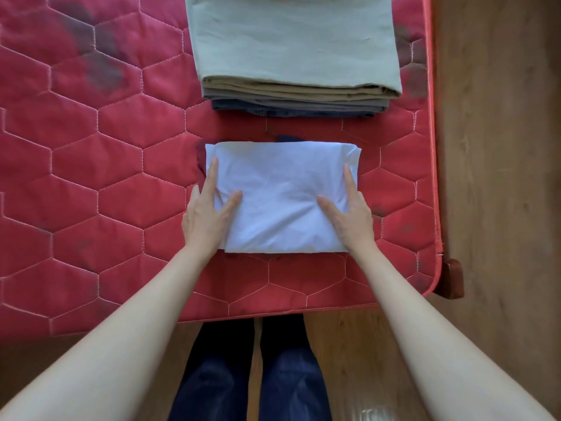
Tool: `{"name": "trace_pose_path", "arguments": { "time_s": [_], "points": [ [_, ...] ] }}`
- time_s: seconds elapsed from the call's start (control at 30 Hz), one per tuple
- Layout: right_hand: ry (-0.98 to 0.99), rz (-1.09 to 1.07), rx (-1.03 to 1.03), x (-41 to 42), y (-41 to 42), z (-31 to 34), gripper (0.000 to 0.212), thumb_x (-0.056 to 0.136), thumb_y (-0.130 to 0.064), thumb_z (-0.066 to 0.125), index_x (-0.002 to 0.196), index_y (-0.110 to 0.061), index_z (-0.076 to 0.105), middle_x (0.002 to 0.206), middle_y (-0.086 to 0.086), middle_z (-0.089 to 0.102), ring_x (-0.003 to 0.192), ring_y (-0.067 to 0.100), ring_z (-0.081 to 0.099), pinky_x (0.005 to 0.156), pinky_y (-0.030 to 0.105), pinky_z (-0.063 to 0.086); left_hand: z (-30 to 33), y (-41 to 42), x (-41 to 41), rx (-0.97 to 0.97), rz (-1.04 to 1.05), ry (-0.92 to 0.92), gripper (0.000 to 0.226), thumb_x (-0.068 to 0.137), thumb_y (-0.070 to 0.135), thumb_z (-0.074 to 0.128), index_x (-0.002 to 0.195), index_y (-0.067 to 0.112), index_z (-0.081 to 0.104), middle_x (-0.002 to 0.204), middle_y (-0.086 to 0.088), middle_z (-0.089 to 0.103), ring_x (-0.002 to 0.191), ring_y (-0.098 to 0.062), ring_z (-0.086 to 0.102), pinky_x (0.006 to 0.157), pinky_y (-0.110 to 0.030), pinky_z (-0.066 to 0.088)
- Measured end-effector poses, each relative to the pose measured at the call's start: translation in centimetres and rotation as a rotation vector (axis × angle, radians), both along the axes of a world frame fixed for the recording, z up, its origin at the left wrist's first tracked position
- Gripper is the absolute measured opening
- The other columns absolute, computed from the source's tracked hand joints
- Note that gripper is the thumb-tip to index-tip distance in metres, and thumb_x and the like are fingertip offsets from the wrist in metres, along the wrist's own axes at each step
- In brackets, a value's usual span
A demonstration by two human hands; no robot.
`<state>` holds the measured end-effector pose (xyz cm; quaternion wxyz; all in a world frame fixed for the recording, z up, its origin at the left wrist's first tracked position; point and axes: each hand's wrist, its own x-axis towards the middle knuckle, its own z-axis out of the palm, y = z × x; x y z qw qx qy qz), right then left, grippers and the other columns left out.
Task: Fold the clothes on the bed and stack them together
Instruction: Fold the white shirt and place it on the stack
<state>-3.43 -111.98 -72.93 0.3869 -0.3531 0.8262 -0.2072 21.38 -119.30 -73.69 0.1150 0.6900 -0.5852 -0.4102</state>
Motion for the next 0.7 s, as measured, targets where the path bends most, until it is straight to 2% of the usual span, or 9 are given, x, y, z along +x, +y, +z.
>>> {"name": "trace_pose_path", "arguments": {
  "time_s": [0.07,0.17,0.27,0.4,0.47,0.53,0.7],
  "points": [
    [-0.002,-0.031,-0.050,0.2,0.4,-0.1,0.079,0.083,-0.056,0.065,0.146,-0.053,0.017,0.140,-0.007,0.048,0.124,0.013,0.046,0.094,0.022,0.030,-0.2,0.3,0.0,-0.013,0.028,0.019,0.070,0.086,0.056,0.057,0.142,0.062,0.015,0.126,-0.003,0.052,0.106,-0.017,0.045,0.085,-0.030,0.029],
    [0.026,-0.039,-0.103,0.3,0.7,0.4,0.078,0.084,-0.046,0.069,0.148,-0.044,0.024,0.140,-0.009,0.049,0.125,0.010,0.044,0.091,0.014,0.028,0.3,0.6,0.4,-0.020,0.038,0.073,0.068,0.081,0.058,0.055,0.142,0.057,0.025,0.128,0.002,0.054,0.104,-0.004,0.040,0.089,-0.027,0.029],
    [0.061,-0.028,-0.126,0.6,0.9,1.3,0.077,0.084,-0.045,0.070,0.148,-0.041,0.027,0.138,-0.002,0.052,0.121,0.011,0.047,0.090,0.014,0.030,1.0,1.0,0.5,-0.030,0.024,0.085,0.065,0.080,0.058,0.053,0.141,0.054,0.031,0.130,0.002,0.054,0.115,-0.015,0.045,0.091,-0.027,0.028],
    [0.119,-0.002,-0.101,1.1,1.4,3.0,0.076,0.084,-0.048,0.068,0.149,-0.040,0.028,0.122,0.002,0.058,0.112,0.021,0.055,0.087,0.026,0.037,2.4,1.2,0.3,-0.045,-0.001,0.050,0.061,0.087,0.048,0.062,0.142,0.051,0.034,0.105,-0.005,0.054,0.095,-0.020,0.052,0.080,-0.032,0.035],
    [0.129,-0.010,-0.095,1.2,1.7,4.1,0.076,0.084,-0.047,0.068,0.149,-0.039,0.028,0.122,0.002,0.057,0.112,0.022,0.055,0.087,0.027,0.038,3.4,1.2,0.2,-0.041,-0.014,0.048,0.061,0.088,0.045,0.062,0.142,0.050,0.035,0.101,-0.005,0.053,0.092,-0.021,0.053,0.078,-0.034,0.037],
    [0.132,-0.030,-0.097,1.3,1.9,5.6,0.076,0.084,-0.048,0.068,0.148,-0.040,0.029,0.124,0.000,0.056,0.114,0.020,0.054,0.088,0.027,0.037,4.6,1.0,0.3,-0.039,-0.024,0.062,0.061,0.088,0.045,0.062,0.142,0.049,0.035,0.101,-0.003,0.052,0.095,-0.021,0.053,0.079,-0.037,0.040],
    [0.101,-0.078,-0.181,1.8,0.6,9.6,0.075,0.082,-0.048,0.070,0.146,-0.042,0.032,0.112,-0.015,0.049,0.105,0.004,0.046,0.088,0.023,0.034,8.5,-1.1,0.3,-0.099,-0.032,0.075,0.063,0.086,0.048,0.062,0.141,0.052,0.033,0.099,-0.002,0.052,0.090,-0.019,0.052,0.076,-0.036,0.038]
  ]
}}
